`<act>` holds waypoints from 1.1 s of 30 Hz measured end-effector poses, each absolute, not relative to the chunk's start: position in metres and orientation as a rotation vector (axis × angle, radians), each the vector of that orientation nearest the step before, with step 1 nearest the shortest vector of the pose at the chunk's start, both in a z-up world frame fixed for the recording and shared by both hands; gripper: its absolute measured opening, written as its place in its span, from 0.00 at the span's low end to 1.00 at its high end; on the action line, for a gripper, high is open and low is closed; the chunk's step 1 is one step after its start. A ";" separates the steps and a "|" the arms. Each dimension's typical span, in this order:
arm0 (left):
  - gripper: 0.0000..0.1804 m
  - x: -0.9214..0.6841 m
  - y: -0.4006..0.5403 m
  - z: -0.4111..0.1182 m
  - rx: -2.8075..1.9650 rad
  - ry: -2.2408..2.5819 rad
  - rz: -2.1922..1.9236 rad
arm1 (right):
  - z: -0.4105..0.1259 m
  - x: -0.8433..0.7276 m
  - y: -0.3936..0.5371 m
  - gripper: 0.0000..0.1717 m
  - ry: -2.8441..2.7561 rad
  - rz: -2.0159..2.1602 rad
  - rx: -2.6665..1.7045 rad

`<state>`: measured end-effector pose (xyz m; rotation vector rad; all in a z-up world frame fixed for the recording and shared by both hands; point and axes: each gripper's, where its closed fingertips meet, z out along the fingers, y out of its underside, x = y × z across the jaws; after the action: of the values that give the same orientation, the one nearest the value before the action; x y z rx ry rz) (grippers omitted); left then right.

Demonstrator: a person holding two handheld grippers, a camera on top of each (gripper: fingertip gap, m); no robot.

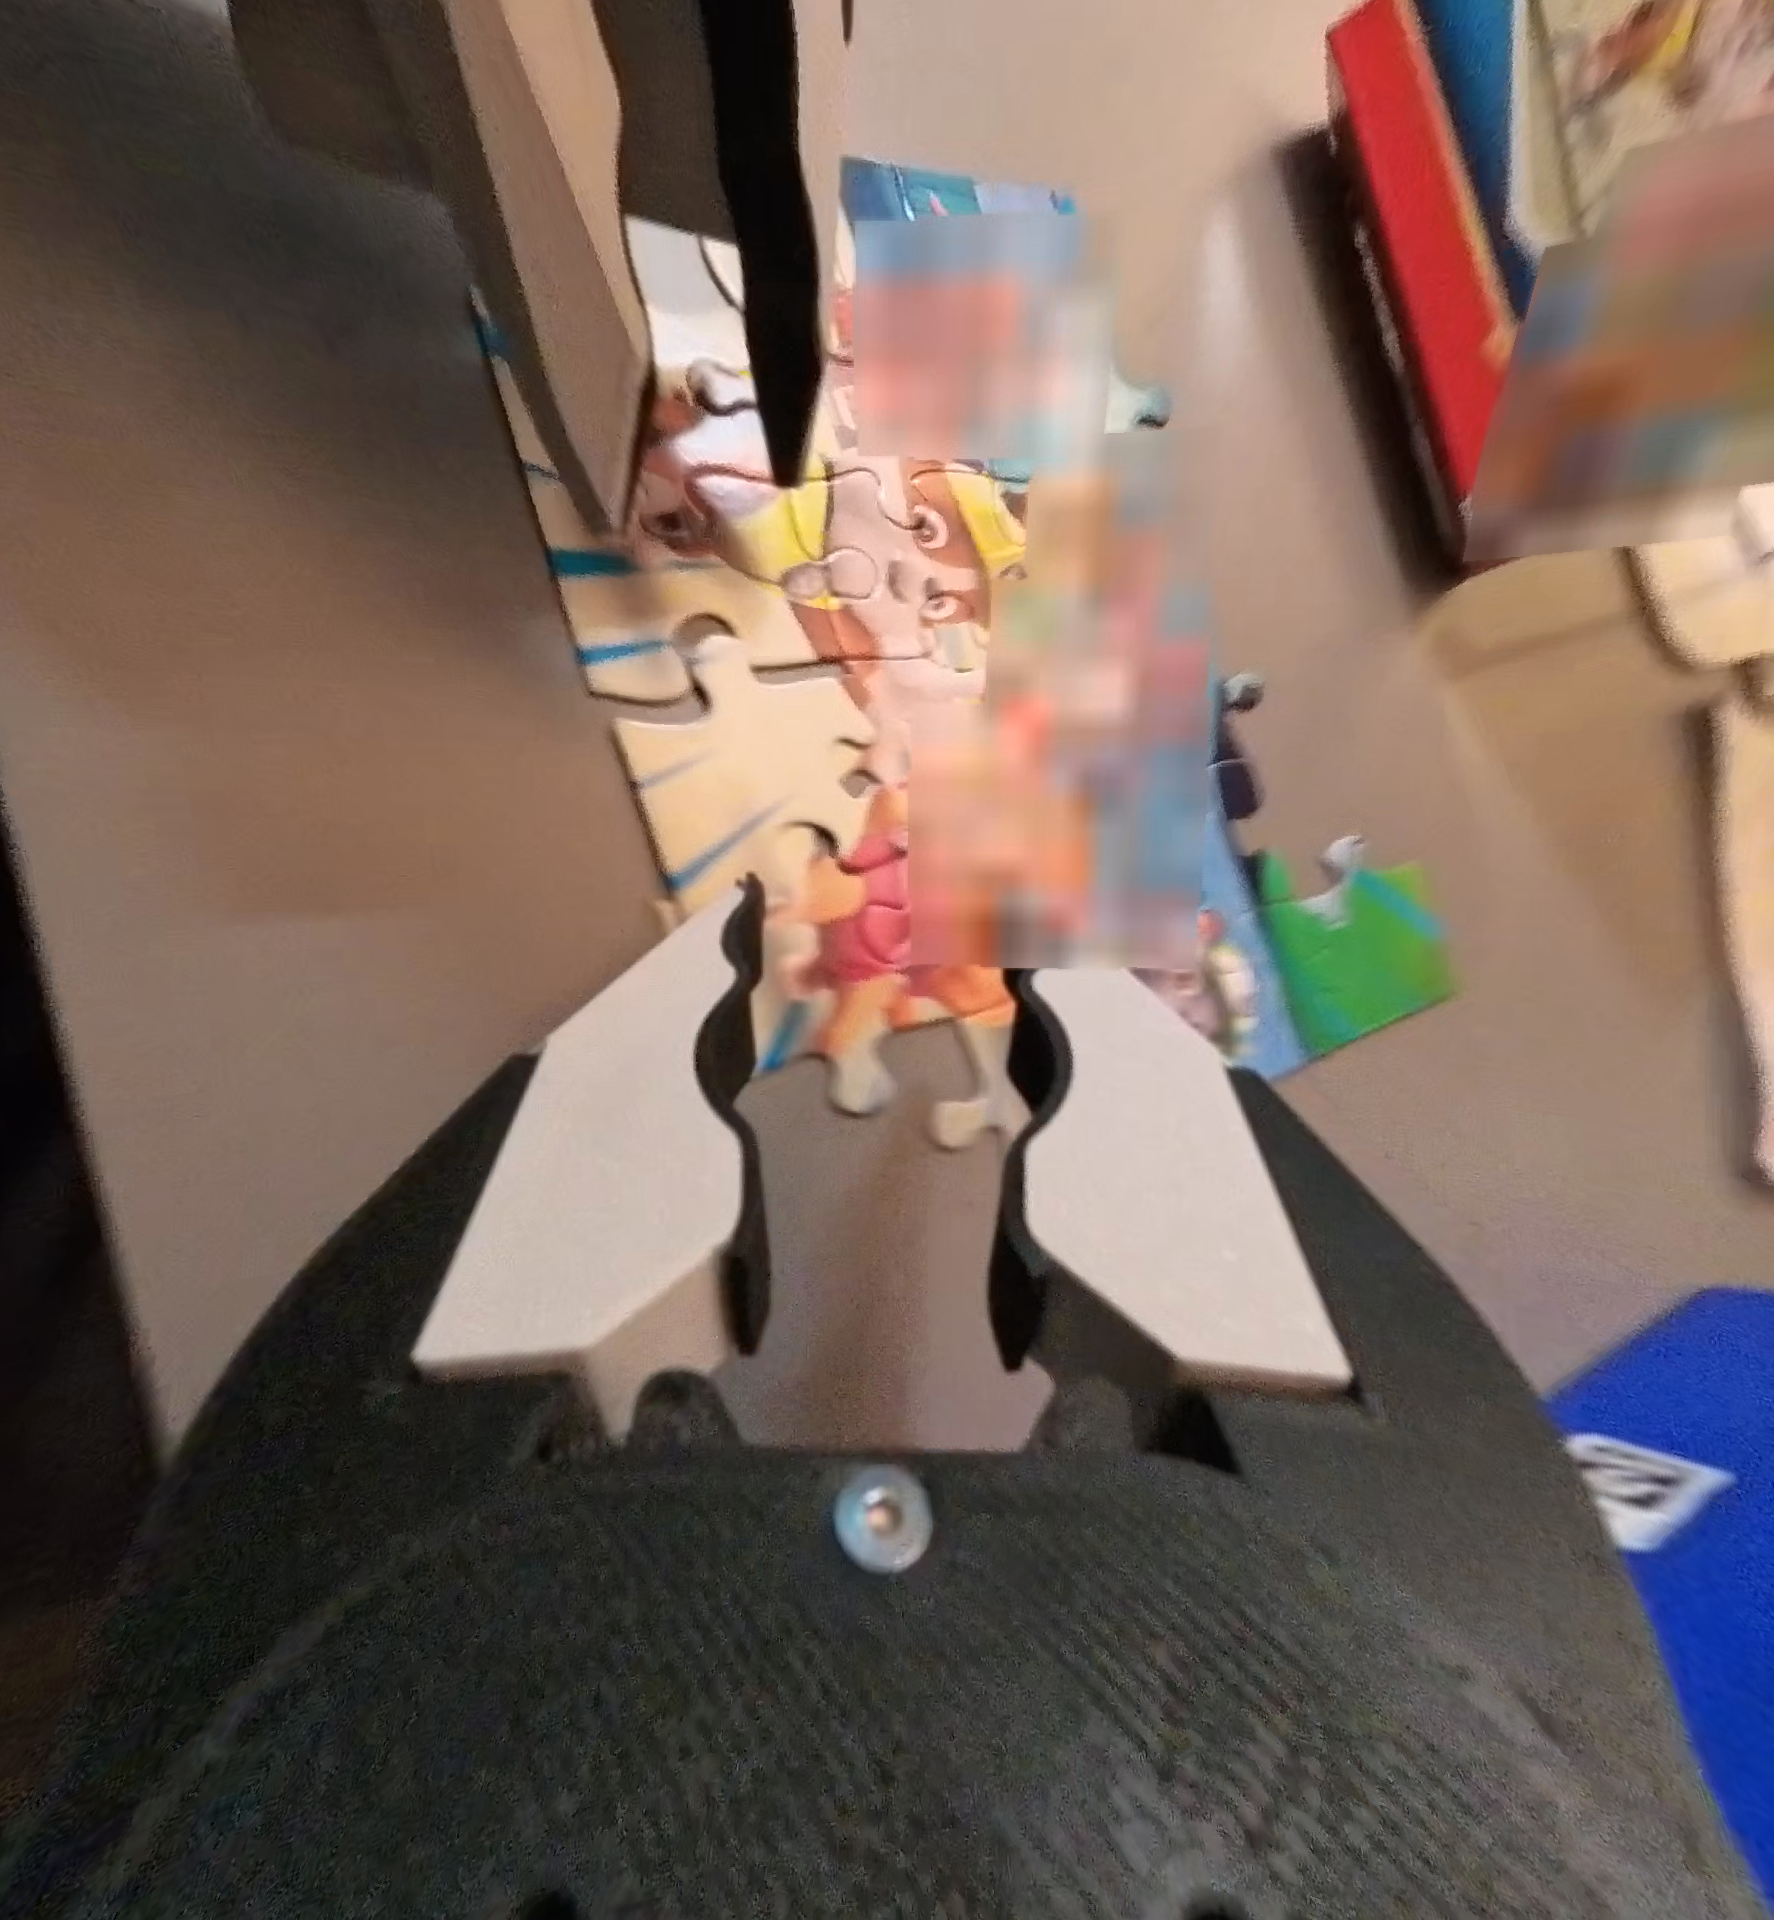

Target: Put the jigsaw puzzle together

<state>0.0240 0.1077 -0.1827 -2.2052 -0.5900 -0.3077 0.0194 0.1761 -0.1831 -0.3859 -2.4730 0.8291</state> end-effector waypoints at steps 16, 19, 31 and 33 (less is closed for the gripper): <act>0.11 0.013 0.096 -0.205 -2.266 -0.630 -0.201 | -0.208 0.035 0.148 0.26 -2.529 1.010 -0.880; 0.11 0.014 0.096 -0.205 -2.252 -0.635 -0.200 | -0.207 0.036 0.146 0.24 -2.546 1.003 -0.854; 0.10 0.015 0.097 -0.205 -2.239 -0.633 -0.214 | -0.208 0.038 0.137 0.24 -2.575 1.010 -0.813; 0.10 0.015 0.097 -0.205 -2.236 -0.635 -0.217 | -0.208 0.038 0.136 0.24 -2.581 1.008 -0.811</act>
<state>0.0150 0.0972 -0.2048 -2.2359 -0.6349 -0.2169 0.0383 0.1363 -0.2078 -0.8110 -2.5808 1.0084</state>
